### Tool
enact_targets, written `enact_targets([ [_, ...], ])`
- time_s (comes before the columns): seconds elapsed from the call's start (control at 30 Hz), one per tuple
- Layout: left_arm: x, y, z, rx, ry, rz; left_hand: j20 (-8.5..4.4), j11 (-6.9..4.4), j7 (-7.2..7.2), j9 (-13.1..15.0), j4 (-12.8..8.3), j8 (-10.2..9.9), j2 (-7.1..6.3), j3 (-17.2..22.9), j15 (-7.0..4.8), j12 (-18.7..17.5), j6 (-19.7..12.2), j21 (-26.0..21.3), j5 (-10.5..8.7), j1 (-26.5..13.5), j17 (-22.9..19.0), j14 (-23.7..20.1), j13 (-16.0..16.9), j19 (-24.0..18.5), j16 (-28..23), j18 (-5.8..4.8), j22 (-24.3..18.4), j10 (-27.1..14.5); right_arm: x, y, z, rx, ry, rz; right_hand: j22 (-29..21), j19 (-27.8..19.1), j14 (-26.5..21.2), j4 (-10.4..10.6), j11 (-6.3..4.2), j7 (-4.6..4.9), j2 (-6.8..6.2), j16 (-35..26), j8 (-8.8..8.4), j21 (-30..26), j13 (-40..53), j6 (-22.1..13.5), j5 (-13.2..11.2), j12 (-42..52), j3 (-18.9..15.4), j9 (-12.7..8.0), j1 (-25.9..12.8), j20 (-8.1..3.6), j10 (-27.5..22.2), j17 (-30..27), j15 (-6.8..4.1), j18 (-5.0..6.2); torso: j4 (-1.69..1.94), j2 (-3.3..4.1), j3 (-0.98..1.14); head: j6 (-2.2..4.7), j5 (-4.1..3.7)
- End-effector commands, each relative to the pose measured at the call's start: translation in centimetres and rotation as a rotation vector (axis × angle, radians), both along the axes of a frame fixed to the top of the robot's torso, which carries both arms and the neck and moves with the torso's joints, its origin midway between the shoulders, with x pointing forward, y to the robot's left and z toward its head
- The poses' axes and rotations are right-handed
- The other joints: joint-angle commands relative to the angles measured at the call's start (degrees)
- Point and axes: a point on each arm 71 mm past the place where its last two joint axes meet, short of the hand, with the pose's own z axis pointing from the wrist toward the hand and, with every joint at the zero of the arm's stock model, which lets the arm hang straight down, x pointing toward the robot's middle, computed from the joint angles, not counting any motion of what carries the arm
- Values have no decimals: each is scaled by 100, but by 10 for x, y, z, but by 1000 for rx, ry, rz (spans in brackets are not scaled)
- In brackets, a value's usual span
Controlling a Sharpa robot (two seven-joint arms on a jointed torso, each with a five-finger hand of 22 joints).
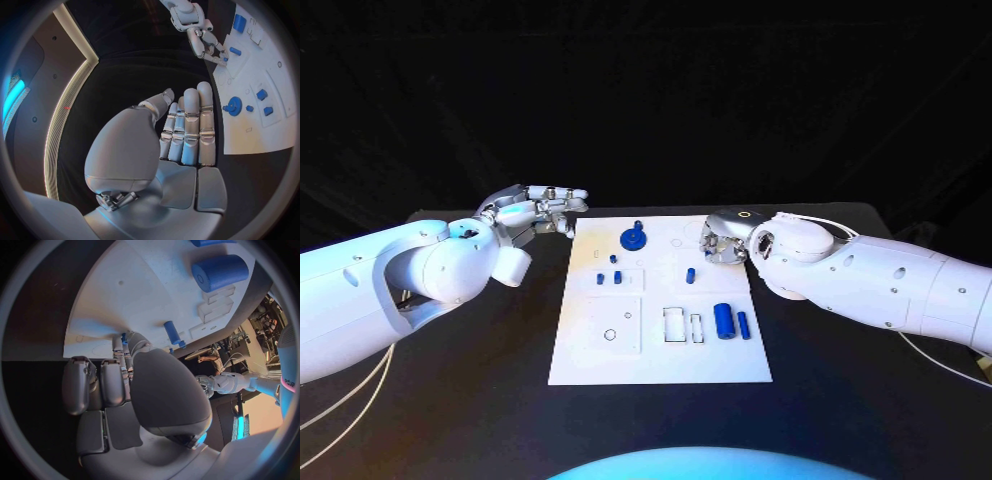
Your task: Assemble the parts on the task board
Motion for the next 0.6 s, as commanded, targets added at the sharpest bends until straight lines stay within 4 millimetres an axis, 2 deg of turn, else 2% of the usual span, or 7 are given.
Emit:
enact_targets([
  [0.03, 0, -2, 2, -6, -12, -21, 6, -2, 10, -9, -30, 34, 12, -1, 4, 36, -43, -27, -2, 45, -10, -30, 7, -25, -30, 29, -7, -40, -5, 3, -10, -20, 55, 18, 774, 59, 168, -27, -30, -20, -54, 34, -8, 53, 3, 87, -27, -27, 92, 18, 11, -7, 99, 18, -32, -67, 0, -1, 1, -4, -1],
  [0.23, 0, -2, 2, -3, -11, -22, 6, 1, 13, -12, -37, 34, 13, -3, 6, 40, -49, -32, -2, 52, -18, -36, 6, -27, -33, 29, -10, -49, -4, 1, -9, -20, 36, 5, 840, 108, 182, -159, -84, -68, 12, 76, 46, 149, -3, 263, -126, -17, 374, 61, 61, -45, 286, 71, -79, -88, -1, -5, 2, -7, 7],
  [0.3, 0, -2, 2, -2, -11, -22, 6, 1, 13, -12, -37, 34, 13, -3, 6, 40, -49, -32, -2, 52, -18, -36, 6, -27, -33, 29, -10, -49, -4, 1, -8, -22, 23, -1, 865, 123, 185, -245, -106, -93, 73, 88, 69, 180, -7, 345, -332, -26, 566, 88, 72, -69, 382, 83, -105, -95, -1, -4, 2, -8, 10],
  [0.4, 0, -2, 2, -1, -10, -23, 7, 5, 18, -16, -47, 34, 16, -6, 8, 46, -59, -38, -2, 62, -29, -43, 6, -28, -38, 29, -13, -61, -4, 0, -7, -21, 11, -6, 880, 130, 186, -323, -124, -103, 113, 91, 72, 195, -13, 385, -466, -52, 761, 107, 67, -86, 455, 86, -118, -99, 0, -3, 4, -14, 13],
  [0.47, 0, -2, 2, 1, -10, -24, 7, 6, 19, -18, -53, 34, 18, -6, 9, 49, -62, -40, -1, 68, -34, -45, 6, -29, -39, 29, -14, -66, -3, 0, -7, -17, -1, -7, 886, 131, 185, -366, -128, -106, 110, 90, 71, 199, -18, 401, -492, -74, 875, 118, 43, -92, 491, 84, -122, -100, -4, -3, 3, -11, 10],
  [0.6, 0, -2, 2, 3, -10, -24, 7, 7, 20, -19, -56, 34, 19, -7, 9, 50, -64, -41, -1, 72, -36, -47, 6, -29, -40, 29, -15, -69, -4, 0, -4, 3, -29, -5, 908, 136, 185, -489, -120, -101, -8, 90, 43, 213, -35, 411, -506, -166, 1150, 141, -116, -94, 539, 81, -119, -104, -7, 0, 3, -10, 16],
])
